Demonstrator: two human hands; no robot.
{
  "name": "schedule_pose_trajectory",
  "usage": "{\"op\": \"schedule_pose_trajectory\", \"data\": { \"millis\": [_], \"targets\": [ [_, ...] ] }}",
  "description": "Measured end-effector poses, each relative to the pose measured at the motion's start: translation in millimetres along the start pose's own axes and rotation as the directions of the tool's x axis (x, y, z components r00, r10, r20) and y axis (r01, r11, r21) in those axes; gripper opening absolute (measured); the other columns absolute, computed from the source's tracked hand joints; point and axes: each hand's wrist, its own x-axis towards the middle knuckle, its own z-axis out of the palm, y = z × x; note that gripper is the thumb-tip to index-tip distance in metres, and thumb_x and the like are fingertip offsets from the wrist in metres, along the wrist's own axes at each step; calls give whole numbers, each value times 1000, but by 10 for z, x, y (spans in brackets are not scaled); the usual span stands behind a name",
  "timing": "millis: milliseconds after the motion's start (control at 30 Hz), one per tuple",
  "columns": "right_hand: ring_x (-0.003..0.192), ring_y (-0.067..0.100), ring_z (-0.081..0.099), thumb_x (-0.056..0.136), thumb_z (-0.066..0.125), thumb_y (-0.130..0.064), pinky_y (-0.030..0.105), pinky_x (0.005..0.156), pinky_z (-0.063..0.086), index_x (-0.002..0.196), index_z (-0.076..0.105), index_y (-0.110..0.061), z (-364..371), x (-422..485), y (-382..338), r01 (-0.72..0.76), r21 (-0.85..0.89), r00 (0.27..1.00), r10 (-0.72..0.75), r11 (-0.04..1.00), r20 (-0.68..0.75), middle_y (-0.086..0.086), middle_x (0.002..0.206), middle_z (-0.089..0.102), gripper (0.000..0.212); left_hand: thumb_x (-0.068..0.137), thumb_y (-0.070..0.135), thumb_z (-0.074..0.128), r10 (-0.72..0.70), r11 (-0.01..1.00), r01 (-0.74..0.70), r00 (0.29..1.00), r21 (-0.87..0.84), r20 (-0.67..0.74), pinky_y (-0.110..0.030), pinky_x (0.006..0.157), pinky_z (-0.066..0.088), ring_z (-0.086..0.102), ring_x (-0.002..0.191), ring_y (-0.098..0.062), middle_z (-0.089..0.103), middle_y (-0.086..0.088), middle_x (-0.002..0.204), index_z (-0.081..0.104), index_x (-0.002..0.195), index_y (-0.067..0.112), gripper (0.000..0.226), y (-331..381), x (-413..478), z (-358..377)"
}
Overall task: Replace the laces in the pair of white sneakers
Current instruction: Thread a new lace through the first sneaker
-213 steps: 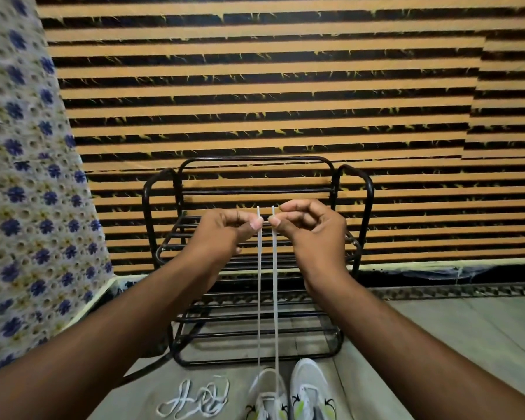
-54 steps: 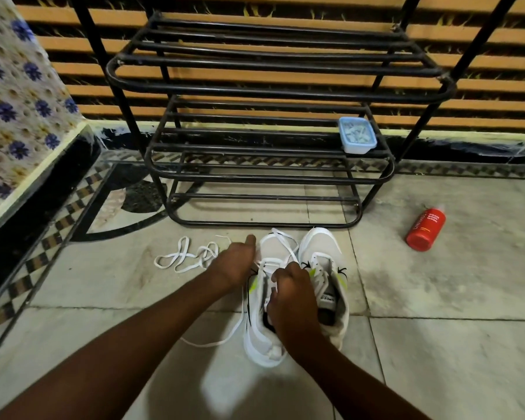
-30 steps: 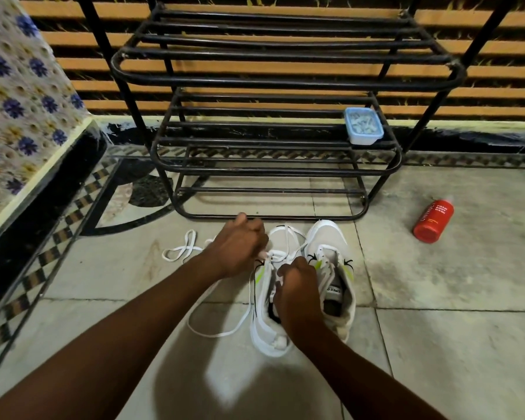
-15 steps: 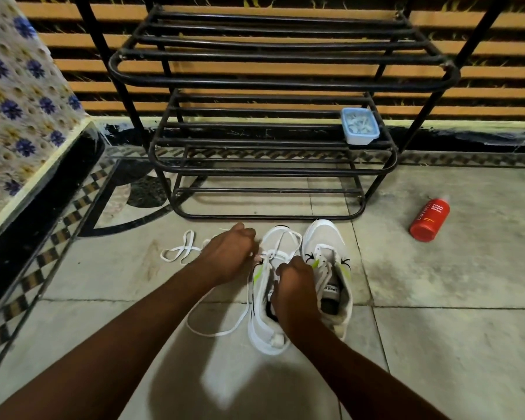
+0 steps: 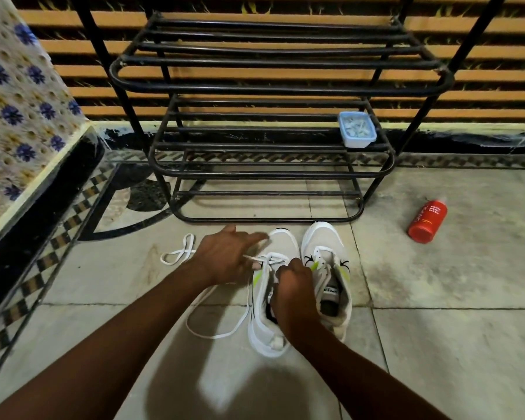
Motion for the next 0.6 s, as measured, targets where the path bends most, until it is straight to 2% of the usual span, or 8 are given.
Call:
{"op": "schedule_pose_trajectory", "data": {
  "millis": [67,167,267,333,400,467,567,600],
  "targets": [
    [107,25,50,84,52,-18,32,97,36,103,59,-18,-12,0,3,1,-26,999,-2,1000,-34,6,112,53,20,91,54,65,-37,999,36,995,-10,-90,-32,69,42,53,108,-17,63,15,99,71,110,37,26,70,41,-23],
    [103,29,52,81,58,-15,37,96,40,97,62,-14,-14,-28,-3,17,-15,996,-18,1000,-82,10,108,55,17,83,41,80,-205,893,115,965,-436,-165,-29,69,46,61,84,-10,67,11,80,80,82,24,17,75,71,-75],
    [101,29,52,83,57,-15,39,97,40,97,61,-13,-32,-46,-6,29,5,996,-28,1000,-86,11,107,55,14,83,35,80,-269,823,159,954,-545,-129,-25,64,45,62,68,-5,66,5,66,77,68,16,24,102,23,-122],
    [98,33,53,80,58,-13,42,94,42,92,62,-11,-61,-58,-18,24,7,996,-23,1000,-87,14,104,56,13,85,38,78,-366,779,259,927,-571,-79,-20,58,41,59,59,-2,62,6,55,76,63,18,30,119,-32,-85],
    [89,38,55,74,62,-8,46,87,46,82,63,-7,-99,-68,-26,26,31,993,-22,999,-118,19,97,57,9,88,41,75,-492,693,405,870,-596,18,-26,58,42,55,51,-6,55,4,44,75,58,19,37,125,-116,-3],
    [83,40,58,68,68,-6,46,81,50,75,62,-5,-143,-92,-62,56,35,991,-51,998,-123,19,88,58,9,91,34,70,-560,649,520,820,-555,114,-31,64,50,65,62,-20,59,3,48,75,61,15,36,132,-217,110],
    [71,38,61,53,80,-2,38,68,54,64,61,-7,-186,-80,-87,91,22,988,-87,996,-131,17,73,58,23,86,24,64,-589,641,631,770,-437,247,-41,82,58,72,88,-30,74,-11,84,76,80,15,16,226,-362,280],
    [76,38,60,58,78,-3,39,72,52,69,62,-6,-196,-69,-84,75,52,990,-68,996,-122,18,78,59,19,82,24,64,-596,642,643,761,-417,256,-41,85,58,71,94,-30,74,-11,93,75,84,17,13,272,-403,328]
  ]
}}
